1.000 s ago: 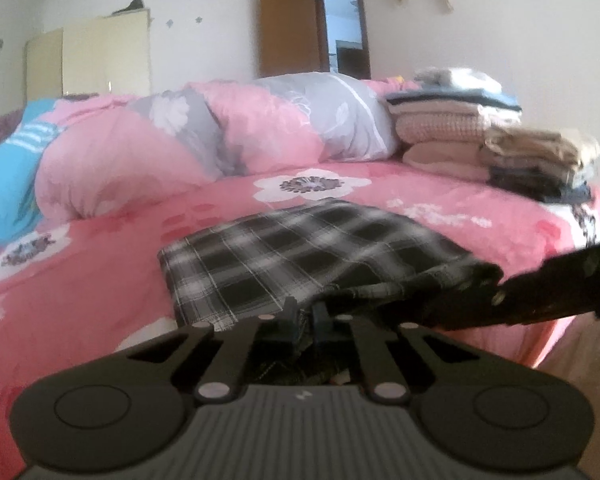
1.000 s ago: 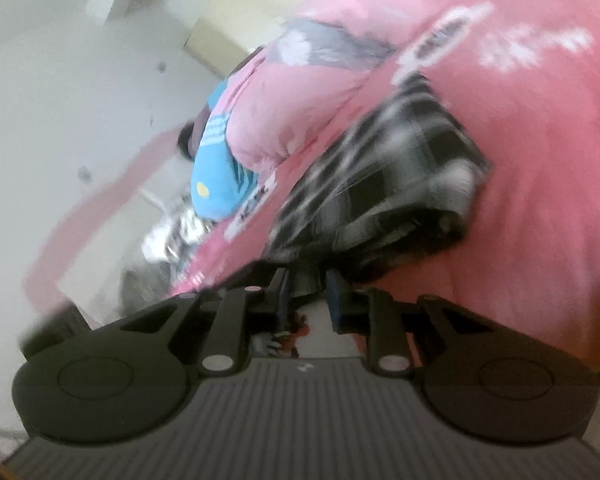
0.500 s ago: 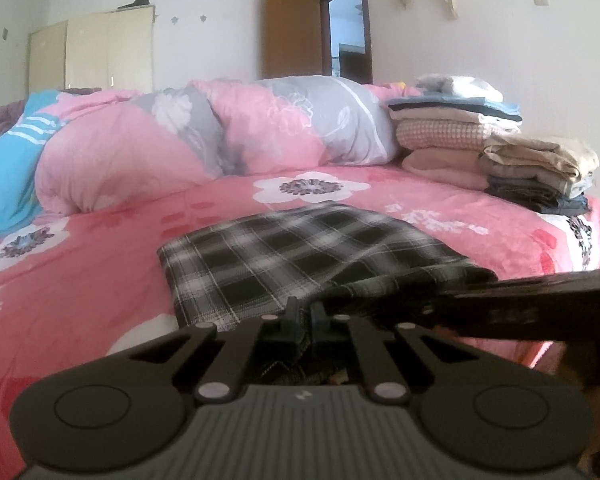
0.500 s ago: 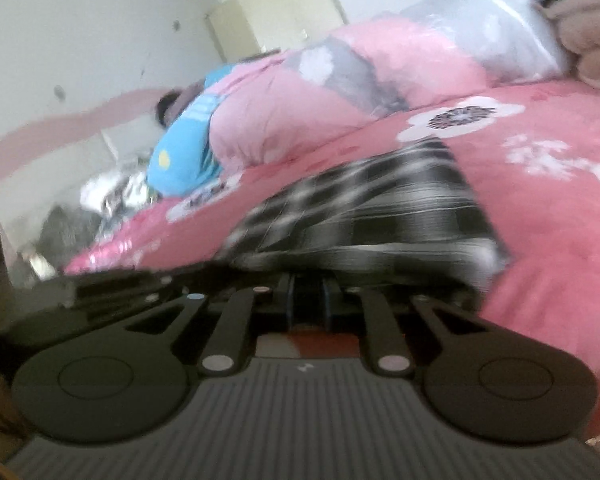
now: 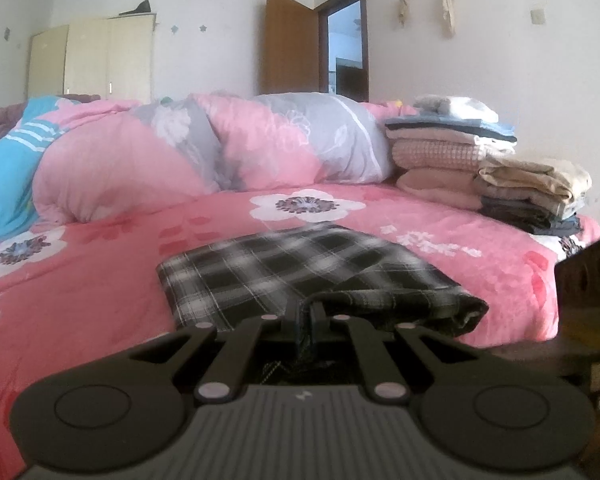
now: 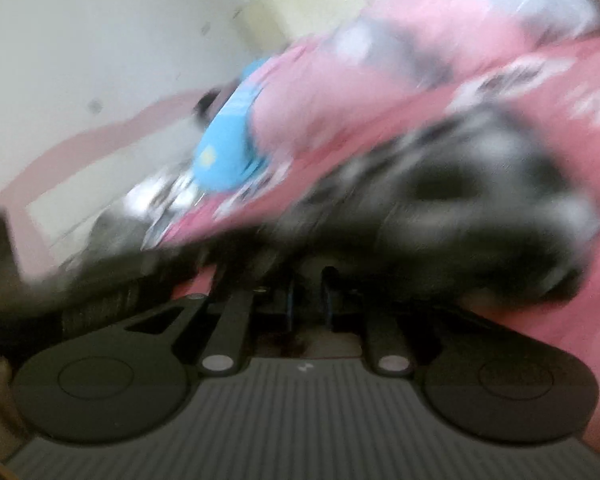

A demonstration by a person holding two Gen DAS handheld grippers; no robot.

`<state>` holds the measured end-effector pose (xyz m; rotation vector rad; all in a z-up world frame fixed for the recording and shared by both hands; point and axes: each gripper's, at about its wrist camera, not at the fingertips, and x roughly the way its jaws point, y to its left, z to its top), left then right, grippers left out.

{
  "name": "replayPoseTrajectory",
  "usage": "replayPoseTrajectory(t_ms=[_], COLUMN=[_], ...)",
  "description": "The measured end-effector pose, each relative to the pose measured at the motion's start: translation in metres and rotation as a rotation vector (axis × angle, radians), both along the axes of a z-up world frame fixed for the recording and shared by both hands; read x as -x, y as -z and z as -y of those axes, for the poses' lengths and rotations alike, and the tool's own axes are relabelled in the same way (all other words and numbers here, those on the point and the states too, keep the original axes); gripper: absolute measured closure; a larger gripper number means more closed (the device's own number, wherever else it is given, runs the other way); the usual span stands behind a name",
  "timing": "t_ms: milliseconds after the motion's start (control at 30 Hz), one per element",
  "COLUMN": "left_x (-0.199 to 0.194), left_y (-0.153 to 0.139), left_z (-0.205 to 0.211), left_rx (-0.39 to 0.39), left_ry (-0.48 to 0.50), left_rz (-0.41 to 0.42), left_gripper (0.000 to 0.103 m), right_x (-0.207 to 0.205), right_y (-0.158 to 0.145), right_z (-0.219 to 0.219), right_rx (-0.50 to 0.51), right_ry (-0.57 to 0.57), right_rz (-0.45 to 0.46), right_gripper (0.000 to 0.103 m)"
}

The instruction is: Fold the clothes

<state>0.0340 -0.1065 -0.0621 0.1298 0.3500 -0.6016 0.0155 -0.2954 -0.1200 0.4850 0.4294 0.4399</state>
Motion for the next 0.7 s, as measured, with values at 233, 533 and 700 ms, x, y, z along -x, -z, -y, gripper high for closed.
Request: replayPoseTrajectory(t_ms=[233, 533, 700], left_x=[0.001, -0.003, -0.003], left_y=[-0.002, 0.003, 0.011], left_z=[-0.006, -0.006, -0.004], left_rx=[0.023, 0.049, 0.055], left_ry=[0.014, 0.034, 0.054], left_rz=[-0.002, -0.019, -0.04], left_gripper=[0.098, 0.098, 0.098], right_x=[-0.004, 0.017, 0.026], right_y=[-0.001, -0.005, -0.003], right_z=[0.008, 0.019, 0.041], right_rx=[-0.162, -0.143, -0.091], right_ry=[0.004, 0.034, 0.252], right_rz=[0.051, 0.058, 0.058], right_gripper=[0.089, 0.091, 0.091])
